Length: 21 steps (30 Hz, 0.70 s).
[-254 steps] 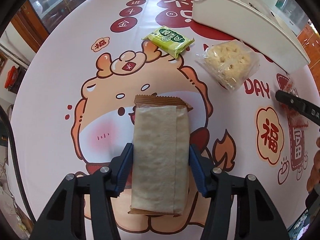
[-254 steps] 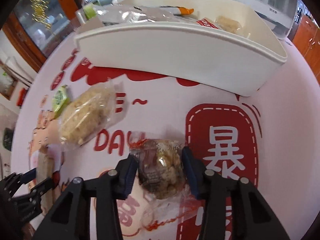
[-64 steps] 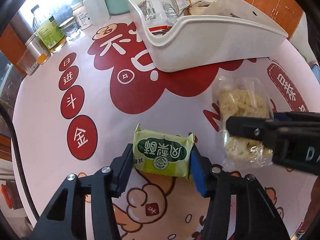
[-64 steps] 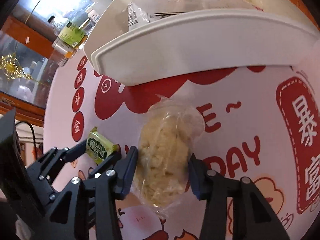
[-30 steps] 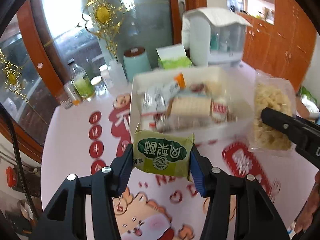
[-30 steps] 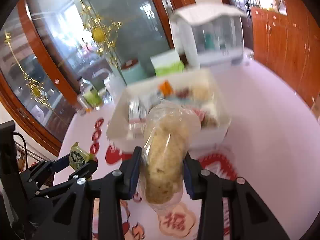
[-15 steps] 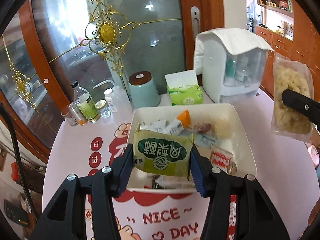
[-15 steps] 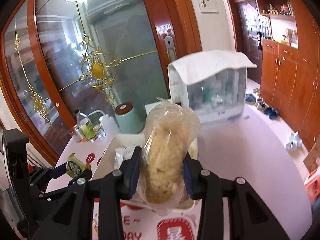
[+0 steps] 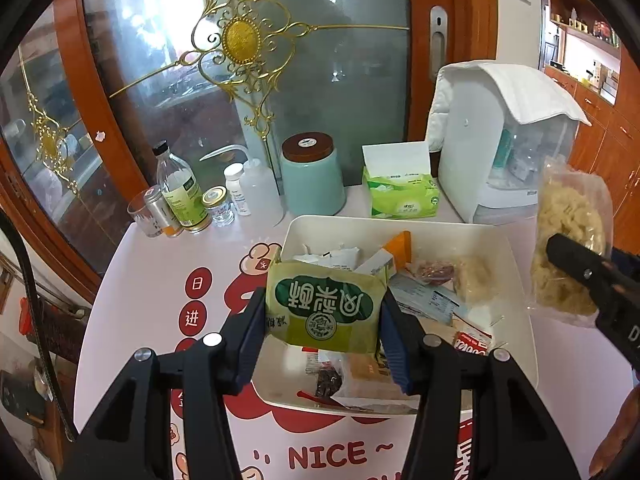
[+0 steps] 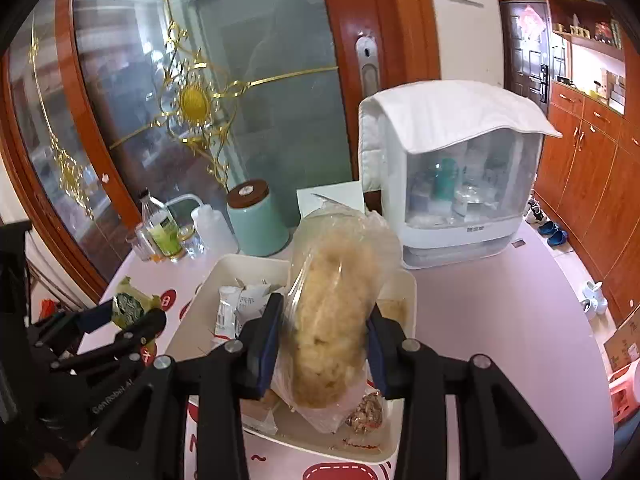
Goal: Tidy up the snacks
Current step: 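Carry both snacks over the white tray and open both tools to drop them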
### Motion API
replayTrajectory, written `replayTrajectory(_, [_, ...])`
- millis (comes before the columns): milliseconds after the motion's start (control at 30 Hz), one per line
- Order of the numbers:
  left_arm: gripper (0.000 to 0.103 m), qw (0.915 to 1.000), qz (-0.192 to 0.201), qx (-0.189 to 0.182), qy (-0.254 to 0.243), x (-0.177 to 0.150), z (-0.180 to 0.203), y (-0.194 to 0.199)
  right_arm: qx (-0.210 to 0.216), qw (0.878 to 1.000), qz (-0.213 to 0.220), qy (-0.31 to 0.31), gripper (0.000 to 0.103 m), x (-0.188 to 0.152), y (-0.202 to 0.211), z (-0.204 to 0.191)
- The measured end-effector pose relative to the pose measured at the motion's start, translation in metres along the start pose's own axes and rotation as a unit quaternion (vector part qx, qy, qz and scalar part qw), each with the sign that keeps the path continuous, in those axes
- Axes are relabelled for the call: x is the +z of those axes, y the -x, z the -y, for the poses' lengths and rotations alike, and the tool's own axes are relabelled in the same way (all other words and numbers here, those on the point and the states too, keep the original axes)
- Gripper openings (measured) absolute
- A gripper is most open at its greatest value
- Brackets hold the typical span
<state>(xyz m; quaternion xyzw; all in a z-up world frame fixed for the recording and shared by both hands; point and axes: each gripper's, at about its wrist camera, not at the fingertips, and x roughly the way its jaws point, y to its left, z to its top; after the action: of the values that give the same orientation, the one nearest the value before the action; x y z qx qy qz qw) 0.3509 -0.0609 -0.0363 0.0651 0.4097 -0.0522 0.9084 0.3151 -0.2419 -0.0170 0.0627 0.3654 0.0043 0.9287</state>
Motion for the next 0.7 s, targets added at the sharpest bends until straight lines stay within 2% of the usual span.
replayTrajectory(167, [0.054,1.0000,-0.004,-0.002,0.007,0.002,-0.003,-0.011,-0.009,1.000,-0.015,0.009,0.039,-0.002,-0.017,-0.006])
replayTrajectory(233, [0.064,0.9997,-0.012,-0.013,0.016,0.002,-0.004,-0.016,-0.012,1.000,-0.025,0.013,0.041,-0.002,-0.025,-0.007])
replayTrajectory(300, [0.086,0.9992,-0.017,-0.024,0.026,0.002,-0.005,-0.020,-0.010,0.999,-0.036,0.010,0.042,-0.004,-0.032,-0.006])
replayTrajectory(367, [0.096,0.9989,-0.016,-0.028,0.035,0.000,-0.005,-0.021,-0.007,0.999,-0.045,0.004,0.048,-0.006,-0.038,-0.003])
replayTrajectory(433, [0.096,0.9989,-0.018,-0.027,0.035,-0.001,-0.003,-0.022,-0.006,0.999,-0.048,-0.001,0.055,-0.008,-0.041,0.000])
replayTrajectory(700, [0.096,0.9988,-0.027,-0.021,0.035,-0.007,0.003,-0.016,-0.003,0.998,-0.055,-0.015,0.056,-0.016,-0.033,0.009])
